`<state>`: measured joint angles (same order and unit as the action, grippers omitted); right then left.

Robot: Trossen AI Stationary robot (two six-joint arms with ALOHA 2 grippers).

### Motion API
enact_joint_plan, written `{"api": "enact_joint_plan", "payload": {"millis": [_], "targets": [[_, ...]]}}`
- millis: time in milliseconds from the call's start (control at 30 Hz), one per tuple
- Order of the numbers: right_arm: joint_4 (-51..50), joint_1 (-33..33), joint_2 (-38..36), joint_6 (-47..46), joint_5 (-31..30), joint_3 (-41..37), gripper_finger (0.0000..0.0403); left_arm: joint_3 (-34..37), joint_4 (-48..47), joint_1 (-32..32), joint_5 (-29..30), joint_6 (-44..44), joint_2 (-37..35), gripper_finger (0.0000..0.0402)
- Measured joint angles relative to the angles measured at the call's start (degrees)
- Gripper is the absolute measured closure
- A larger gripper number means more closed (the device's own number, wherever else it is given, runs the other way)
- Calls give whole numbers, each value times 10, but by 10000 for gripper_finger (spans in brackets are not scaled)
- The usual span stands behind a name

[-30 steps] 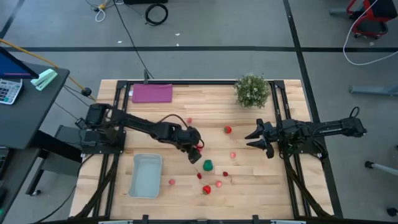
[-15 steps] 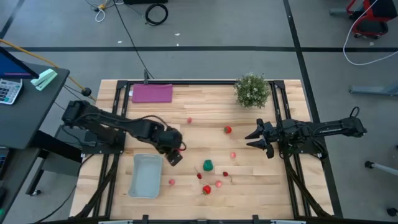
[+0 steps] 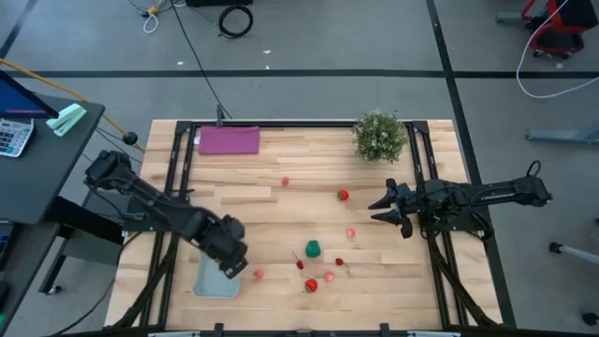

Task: Pick and placing Produce into tupperware
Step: Put the pink dragonfruit into the gray bin, then put the pink peach into the gray bin

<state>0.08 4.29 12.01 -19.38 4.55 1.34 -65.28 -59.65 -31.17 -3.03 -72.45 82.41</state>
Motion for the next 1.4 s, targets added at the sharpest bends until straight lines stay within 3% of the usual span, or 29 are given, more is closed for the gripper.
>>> {"api": "enact_joint_plan", "payload": {"millis": [300,667,1033,1400], "targets": [[0,0,0,0,0,0,243,0,-27,-59,29,-80,11,142],[0,0,0,0,0,0,243,1,-32,-77,30,-75,87,204],[0,0,0,0,0,0,243,1,-24,-23,42,-44,95,216],[-1,0,0,0,0,0,243,0,133,39,-61,24,95,228]]}}
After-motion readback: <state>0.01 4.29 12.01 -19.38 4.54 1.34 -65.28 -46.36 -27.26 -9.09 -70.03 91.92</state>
